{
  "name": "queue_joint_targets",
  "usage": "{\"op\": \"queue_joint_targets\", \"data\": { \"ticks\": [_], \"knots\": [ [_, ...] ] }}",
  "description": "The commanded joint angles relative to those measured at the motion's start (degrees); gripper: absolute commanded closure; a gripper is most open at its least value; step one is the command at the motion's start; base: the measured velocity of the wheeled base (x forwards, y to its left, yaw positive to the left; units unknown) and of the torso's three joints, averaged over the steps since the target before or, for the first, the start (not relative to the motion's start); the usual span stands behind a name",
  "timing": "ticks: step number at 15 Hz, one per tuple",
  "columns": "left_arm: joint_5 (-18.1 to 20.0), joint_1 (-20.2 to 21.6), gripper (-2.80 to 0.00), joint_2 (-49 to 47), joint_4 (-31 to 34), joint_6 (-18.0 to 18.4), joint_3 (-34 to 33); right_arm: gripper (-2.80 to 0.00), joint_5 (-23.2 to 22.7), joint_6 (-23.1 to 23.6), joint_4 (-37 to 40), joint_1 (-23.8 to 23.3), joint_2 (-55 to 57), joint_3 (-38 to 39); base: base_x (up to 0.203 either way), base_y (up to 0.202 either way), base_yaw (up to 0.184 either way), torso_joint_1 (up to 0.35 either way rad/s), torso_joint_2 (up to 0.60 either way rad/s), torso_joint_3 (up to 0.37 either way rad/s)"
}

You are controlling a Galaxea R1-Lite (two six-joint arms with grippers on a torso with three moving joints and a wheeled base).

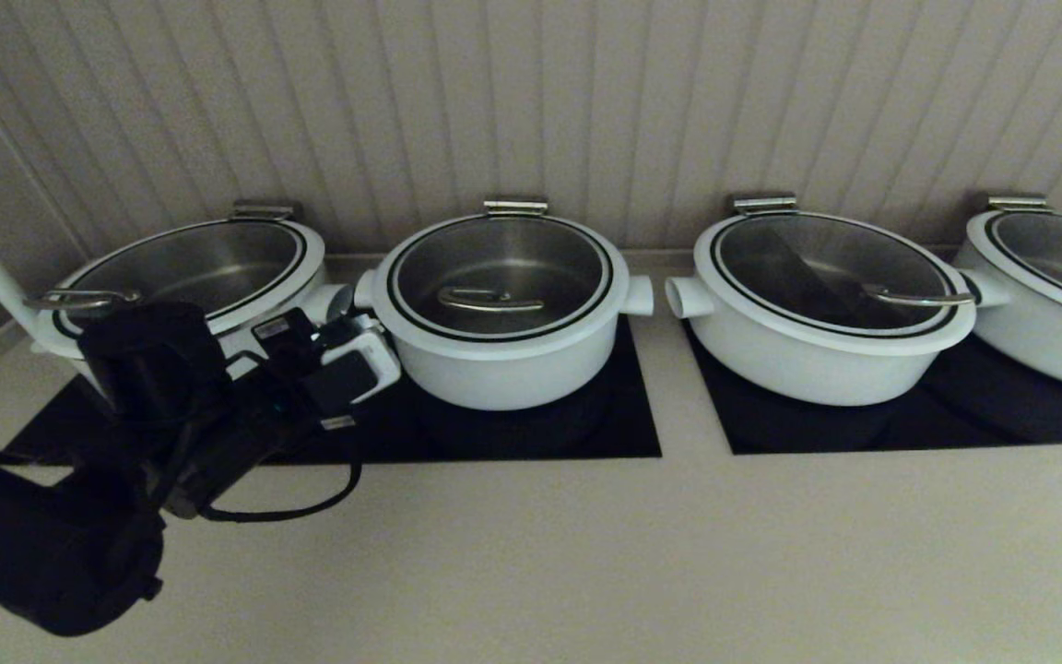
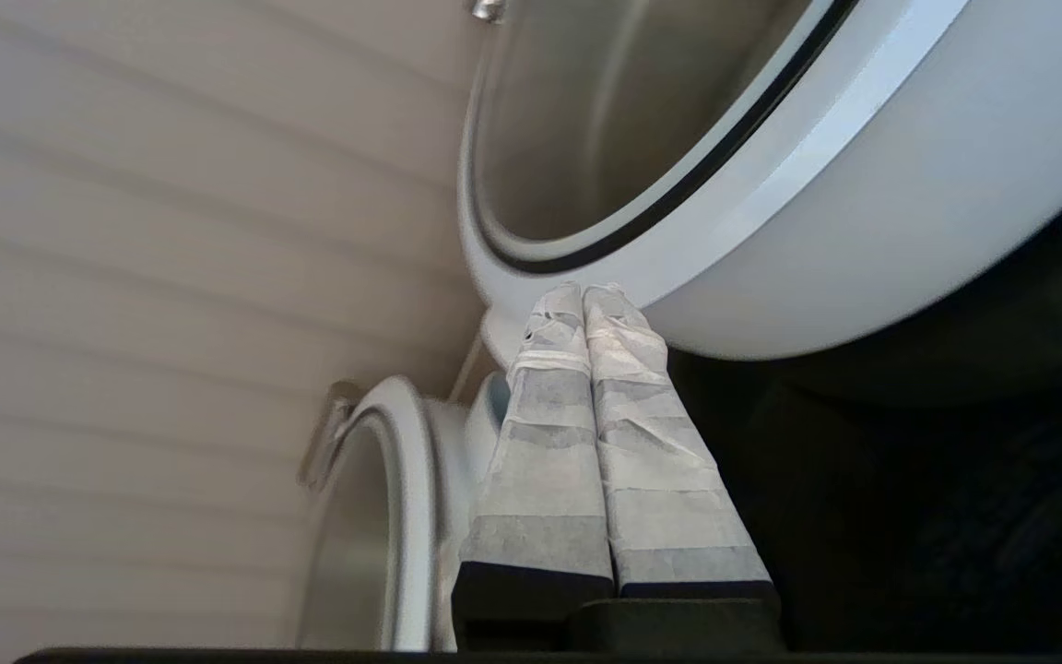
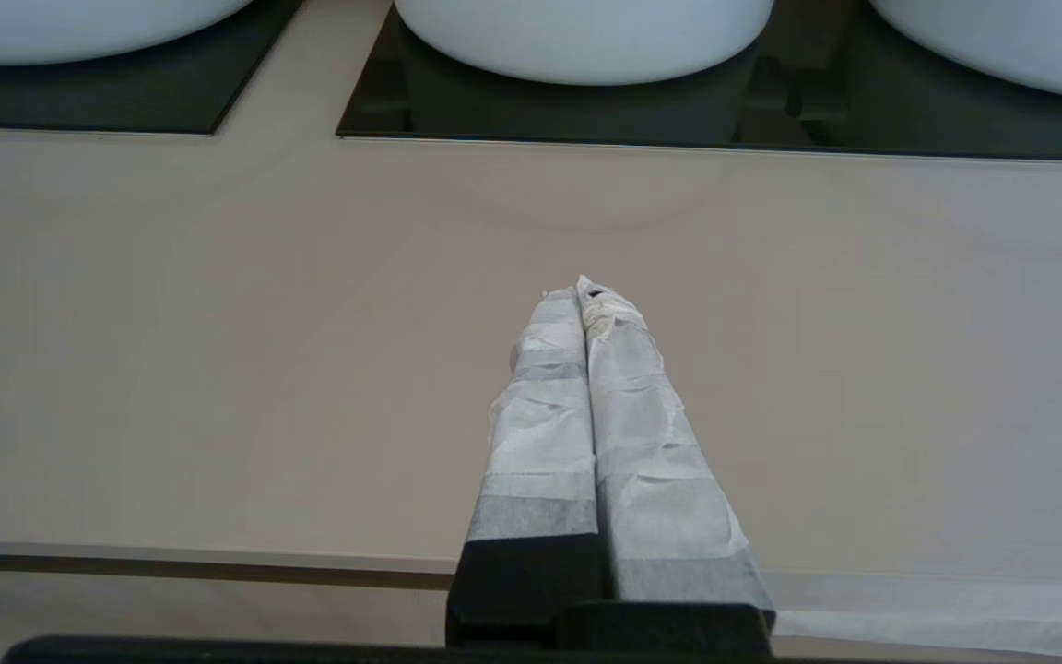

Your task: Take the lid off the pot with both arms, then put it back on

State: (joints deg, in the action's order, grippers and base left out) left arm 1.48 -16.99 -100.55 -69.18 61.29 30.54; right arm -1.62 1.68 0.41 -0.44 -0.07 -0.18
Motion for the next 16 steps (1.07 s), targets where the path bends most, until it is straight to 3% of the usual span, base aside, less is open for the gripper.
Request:
{"op": "queue_joint_targets", "data": {
  "ticks": [1, 4, 7, 10, 12, 16],
  "knots": [
    [-1.65, 0.02, 0.0, 5.9, -0.43, 0.17, -2.5, 0.0, -0.05, 0.01, 0.02, 0.0, 0.07, 0.01, 0.0, 0.0, 0.0, 0.0, 0.0, 0.0],
    [-7.88, 0.03, 0.0, 10.82, -0.35, -3.36, -5.28, 0.0, -0.05, 0.02, 0.02, 0.0, 0.07, 0.01, 0.0, 0.0, 0.0, 0.0, 0.0, 0.0],
    [-10.91, 0.03, 0.0, 16.33, -0.15, -5.97, -7.96, 0.0, -0.05, 0.07, 0.02, 0.0, 0.07, 0.01, 0.0, 0.0, 0.0, 0.0, 0.0, 0.0],
    [-16.83, 0.03, 0.0, 23.68, 0.16, -10.02, -12.44, 0.0, -0.05, 0.01, 0.02, 0.0, 0.07, 0.01, 0.0, 0.0, 0.0, 0.0, 0.0, 0.0],
    [-18.84, 0.09, 0.0, 27.5, 1.67, -17.24, -14.51, 0.0, -0.05, 0.08, 0.02, 0.0, 0.07, 0.01, 0.0, 0.0, 0.0, 0.0, 0.0, 0.0],
    [-19.27, 0.41, 0.0, 34.63, 14.1, -36.19, -14.79, 0.0, -0.05, 0.06, 0.02, 0.0, 0.07, 0.01, 0.0, 0.0, 0.0, 0.0, 0.0, 0.0]
  ]
}}
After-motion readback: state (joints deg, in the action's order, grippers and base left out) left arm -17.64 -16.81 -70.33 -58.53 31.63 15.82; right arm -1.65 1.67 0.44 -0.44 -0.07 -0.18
